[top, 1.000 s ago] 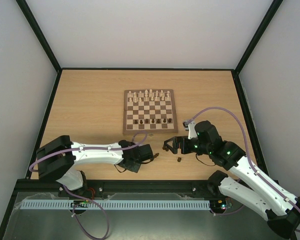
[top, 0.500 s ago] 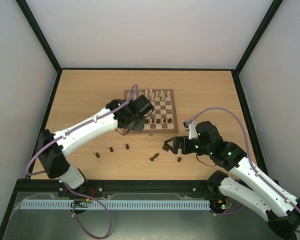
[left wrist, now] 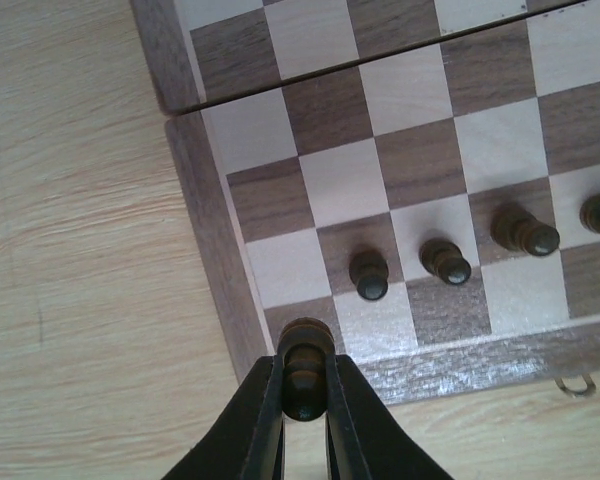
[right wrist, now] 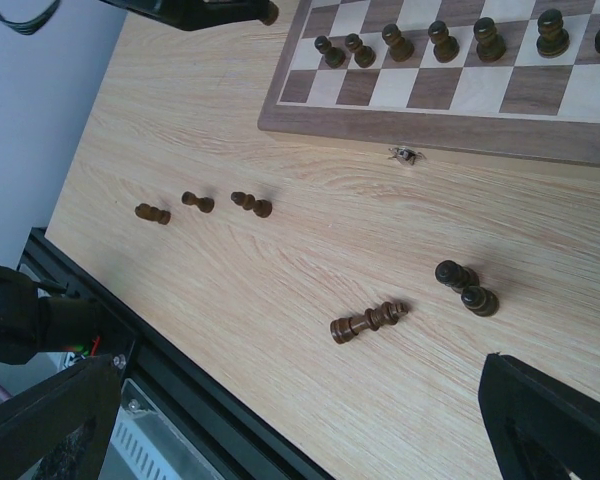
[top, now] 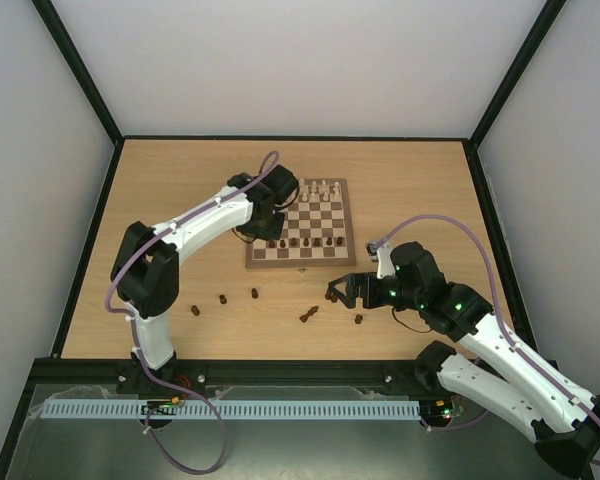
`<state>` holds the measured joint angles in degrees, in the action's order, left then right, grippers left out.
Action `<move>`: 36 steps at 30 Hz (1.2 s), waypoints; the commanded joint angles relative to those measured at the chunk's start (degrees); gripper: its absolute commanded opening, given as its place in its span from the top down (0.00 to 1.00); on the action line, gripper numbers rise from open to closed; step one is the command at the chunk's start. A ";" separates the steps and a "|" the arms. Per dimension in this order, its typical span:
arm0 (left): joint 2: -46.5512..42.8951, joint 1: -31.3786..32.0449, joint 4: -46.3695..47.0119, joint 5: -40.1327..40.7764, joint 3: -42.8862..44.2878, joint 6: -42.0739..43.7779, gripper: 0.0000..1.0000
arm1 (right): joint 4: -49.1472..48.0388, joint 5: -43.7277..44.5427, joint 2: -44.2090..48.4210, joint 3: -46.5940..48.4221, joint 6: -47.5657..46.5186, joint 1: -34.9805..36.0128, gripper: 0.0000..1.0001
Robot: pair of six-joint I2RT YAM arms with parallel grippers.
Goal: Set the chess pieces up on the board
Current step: Place the chess piece on the chessboard.
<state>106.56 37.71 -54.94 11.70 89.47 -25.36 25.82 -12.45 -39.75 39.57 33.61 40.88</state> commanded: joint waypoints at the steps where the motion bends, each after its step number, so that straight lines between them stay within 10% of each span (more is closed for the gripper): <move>1: 1.92 -1.12 2.21 -1.11 0.43 1.56 0.94 | 0.77 -1.07 0.52 -0.64 -0.82 -0.13 0.01; 36: 5.53 -2.96 9.07 -1.78 -7.02 1.56 0.80 | 0.53 -1.87 0.46 -0.94 -1.06 -0.10 0.02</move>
<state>111.83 35.05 -45.58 10.07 83.18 -24.01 25.82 -13.37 -39.75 39.24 33.41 40.88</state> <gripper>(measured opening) 0.198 0.986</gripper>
